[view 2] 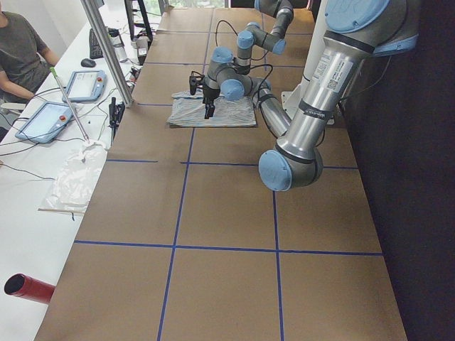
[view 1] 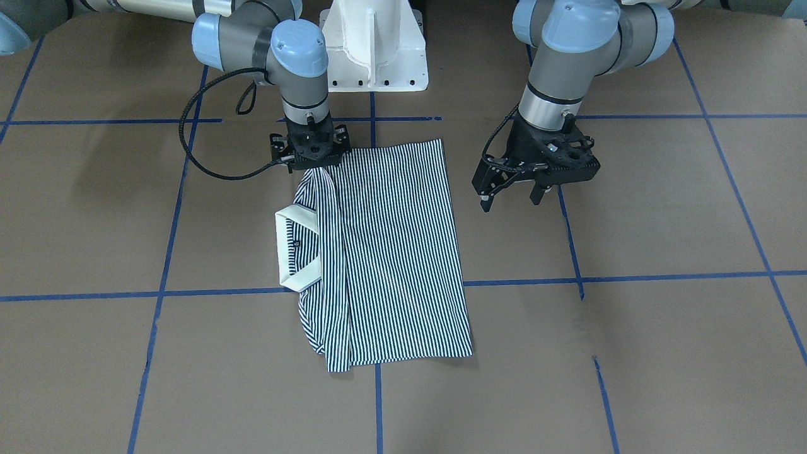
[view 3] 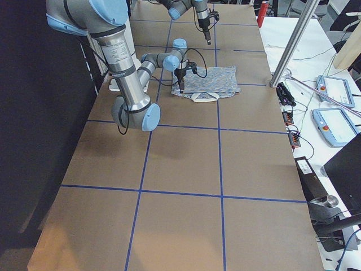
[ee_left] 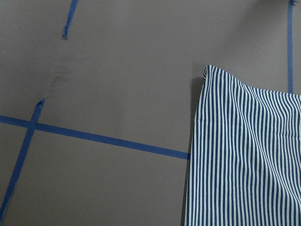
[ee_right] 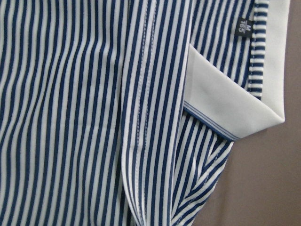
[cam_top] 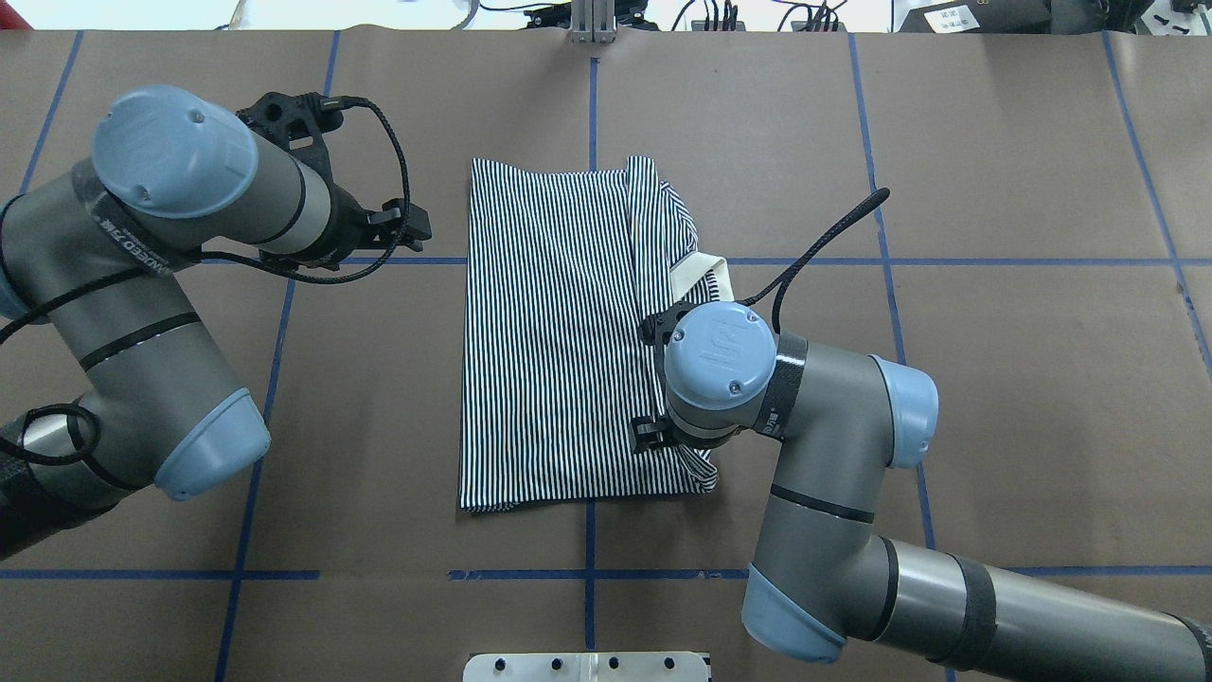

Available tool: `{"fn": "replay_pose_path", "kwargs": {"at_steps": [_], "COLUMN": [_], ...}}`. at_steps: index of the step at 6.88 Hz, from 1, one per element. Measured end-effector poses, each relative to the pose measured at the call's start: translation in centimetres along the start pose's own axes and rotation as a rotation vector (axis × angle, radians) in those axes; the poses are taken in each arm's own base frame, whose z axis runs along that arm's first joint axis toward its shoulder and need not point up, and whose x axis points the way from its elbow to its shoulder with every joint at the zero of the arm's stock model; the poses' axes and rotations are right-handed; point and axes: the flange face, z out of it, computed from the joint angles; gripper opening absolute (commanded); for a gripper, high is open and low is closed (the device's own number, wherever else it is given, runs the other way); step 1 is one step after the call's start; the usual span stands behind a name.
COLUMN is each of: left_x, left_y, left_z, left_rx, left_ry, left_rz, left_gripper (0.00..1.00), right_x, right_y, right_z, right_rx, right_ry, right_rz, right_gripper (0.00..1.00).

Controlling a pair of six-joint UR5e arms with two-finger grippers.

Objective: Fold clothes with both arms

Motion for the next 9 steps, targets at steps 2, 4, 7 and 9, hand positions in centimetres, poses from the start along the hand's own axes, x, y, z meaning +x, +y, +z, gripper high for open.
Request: {"fn": "replay_pose_path", "kwargs": {"at_steps": [2, 4, 7, 9], "left_x": [0.0, 0.0, 0.0, 0.2], "left_y": [0.0, 0.1, 0.2, 0.3], "left_z": [0.0, 0.0, 0.1, 0.1], "left_rx": [-0.001, -0.002, -0.003, -0.005], "left_ry": [0.000, 0.001, 0.001, 0.003], "left_rz": [0.000, -0.001, 0.001, 0.001], "left_gripper": [1.00, 1.00, 1.00, 1.00], "right_x": [0.3, 0.7, 1.4, 3.3], "right_y": [-0.1, 0.0, -0.1, -0.8], "right_z": [1.1, 1.7, 1.8, 1.6], "right_rx": [-0.015, -0.023, -0.033, -0.031], "right_ry": [0.019, 0.030, 0.051, 0.069], "right_rz": [-0.013, -0.016, -0.027, -0.039], "right_gripper": [1.00, 1.00, 1.00, 1.00]}}
